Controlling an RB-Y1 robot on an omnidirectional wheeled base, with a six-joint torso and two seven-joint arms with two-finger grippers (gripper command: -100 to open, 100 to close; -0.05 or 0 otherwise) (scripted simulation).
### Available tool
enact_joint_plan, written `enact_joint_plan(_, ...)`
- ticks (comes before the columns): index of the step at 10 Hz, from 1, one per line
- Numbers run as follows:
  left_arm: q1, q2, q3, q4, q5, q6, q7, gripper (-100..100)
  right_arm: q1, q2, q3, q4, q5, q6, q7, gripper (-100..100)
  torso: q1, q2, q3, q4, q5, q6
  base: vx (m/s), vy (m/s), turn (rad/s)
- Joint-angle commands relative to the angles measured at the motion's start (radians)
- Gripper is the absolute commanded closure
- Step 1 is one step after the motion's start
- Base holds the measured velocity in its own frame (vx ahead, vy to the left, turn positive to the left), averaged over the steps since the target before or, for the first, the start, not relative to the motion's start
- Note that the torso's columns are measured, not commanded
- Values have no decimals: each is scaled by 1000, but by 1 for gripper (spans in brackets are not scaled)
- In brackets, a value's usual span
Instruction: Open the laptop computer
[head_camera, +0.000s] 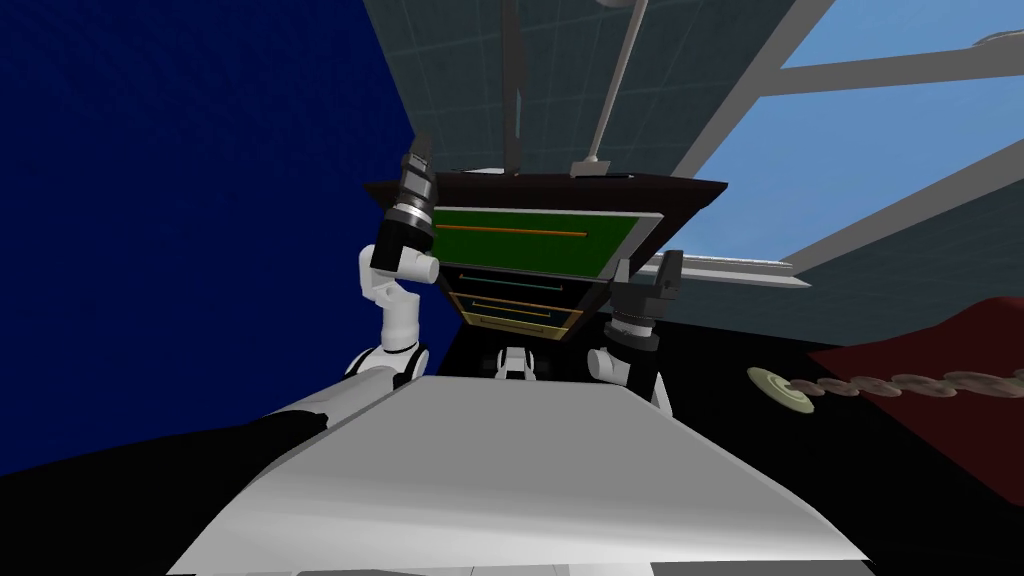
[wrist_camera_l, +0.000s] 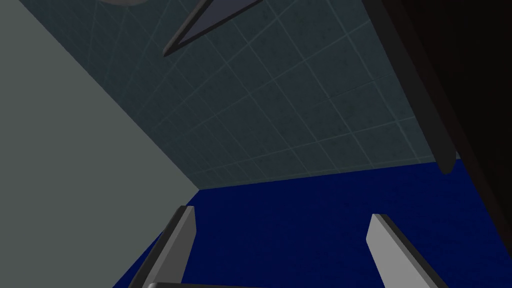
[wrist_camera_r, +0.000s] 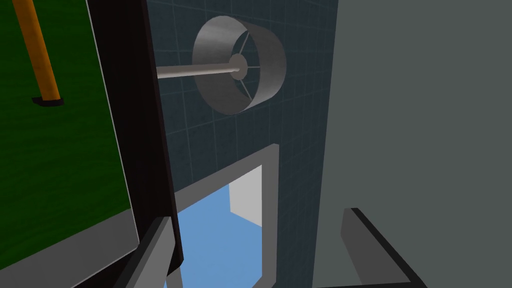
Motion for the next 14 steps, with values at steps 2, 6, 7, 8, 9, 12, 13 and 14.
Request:
enact_joint_plan(2,-87,27,6,26,13,80,-25,-100,0,0,0,0,0,0,0,0,0,0,0,0,0,0,10,-43,-2)
enact_joint_plan(6,-216,63,9,77,29,202,-76,-100,0,0,0,0,0,0,0,0,0,-1,0,0,0,0,19,-58,-7)
enact_joint_plan(7,-247,80,10,106,38,231,-104,-100,0,0,0,0,0,0,0,0,1,0,0,0,0,0,24,-63,-15)
enact_joint_plan(8,-275,80,10,106,38,260,-104,-100,0,0,0,0,0,0,0,0,0,0,0,0,0,0,18,-51,-4)
enact_joint_plan(9,-288,80,10,106,38,273,-104,-100,0,0,0,0,0,0,0,0,1,1,0,0,0,0,6,-21,2)
enact_joint_plan(12,-386,113,11,167,56,363,-162,-100,0,0,0,0,0,0,0,0,0,0,0,0,0,0,23,-46,-12)
enact_joint_plan(13,-416,113,11,167,56,391,-162,-100,0,0,0,0,0,0,0,0,-1,0,0,0,0,0,15,-62,-5)
enact_joint_plan(14,-416,113,11,167,56,403,-162,-100,0,0,0,0,0,0,0,0,-1,0,0,0,0,0,5,-36,0)
